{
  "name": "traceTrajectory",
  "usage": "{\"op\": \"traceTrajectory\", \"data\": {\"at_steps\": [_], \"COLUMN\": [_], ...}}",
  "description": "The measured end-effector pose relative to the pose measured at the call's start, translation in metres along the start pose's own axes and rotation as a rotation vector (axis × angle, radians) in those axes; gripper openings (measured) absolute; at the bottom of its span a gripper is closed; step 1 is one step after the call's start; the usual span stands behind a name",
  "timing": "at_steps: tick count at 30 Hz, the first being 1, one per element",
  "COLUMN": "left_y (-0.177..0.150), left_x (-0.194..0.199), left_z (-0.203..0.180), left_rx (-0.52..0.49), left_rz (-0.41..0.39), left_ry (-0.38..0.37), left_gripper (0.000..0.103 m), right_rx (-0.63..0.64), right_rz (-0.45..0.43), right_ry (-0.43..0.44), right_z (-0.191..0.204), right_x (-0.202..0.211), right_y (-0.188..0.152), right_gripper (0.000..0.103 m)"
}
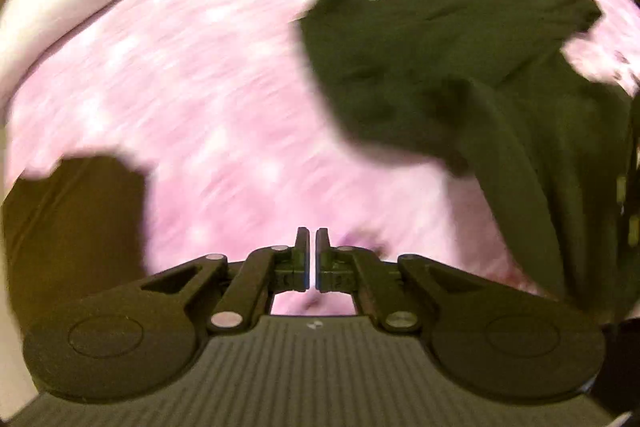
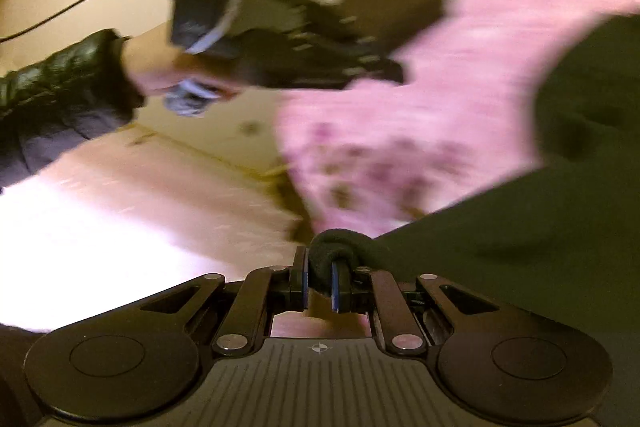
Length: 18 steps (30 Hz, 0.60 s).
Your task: Fold clothes
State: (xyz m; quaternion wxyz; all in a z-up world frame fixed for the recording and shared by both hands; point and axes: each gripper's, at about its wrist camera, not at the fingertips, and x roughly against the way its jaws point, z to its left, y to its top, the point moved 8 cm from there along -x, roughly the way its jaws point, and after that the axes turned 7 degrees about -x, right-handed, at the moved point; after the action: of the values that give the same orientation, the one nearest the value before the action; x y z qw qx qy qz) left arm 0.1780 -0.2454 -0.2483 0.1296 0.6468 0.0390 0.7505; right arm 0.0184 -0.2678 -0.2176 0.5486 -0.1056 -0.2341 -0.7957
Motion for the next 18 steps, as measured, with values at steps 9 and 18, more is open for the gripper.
{"op": "traceTrajectory", "data": {"at_steps": [9,18], "left_y": [-0.050,0.081], "left_x": [0.020,-0.071], "left_z": [0.037,-0.004], "left_rx": [0.046,-0.023], "left_rz": [-0.056,-0.202], "left_ry": [0.007,-0.080], "left_gripper": [0.025,0.043], "right_rx": [0.065,-0.128], "right_rz": [0.245,-0.032], "right_ry": [0.010,-0.436], "right_z": [0.054,-0.079], "right_x": [-0.141,0.090], "right_y": [-0.018,-0.031], "right_gripper": [0.029,0.071]}}
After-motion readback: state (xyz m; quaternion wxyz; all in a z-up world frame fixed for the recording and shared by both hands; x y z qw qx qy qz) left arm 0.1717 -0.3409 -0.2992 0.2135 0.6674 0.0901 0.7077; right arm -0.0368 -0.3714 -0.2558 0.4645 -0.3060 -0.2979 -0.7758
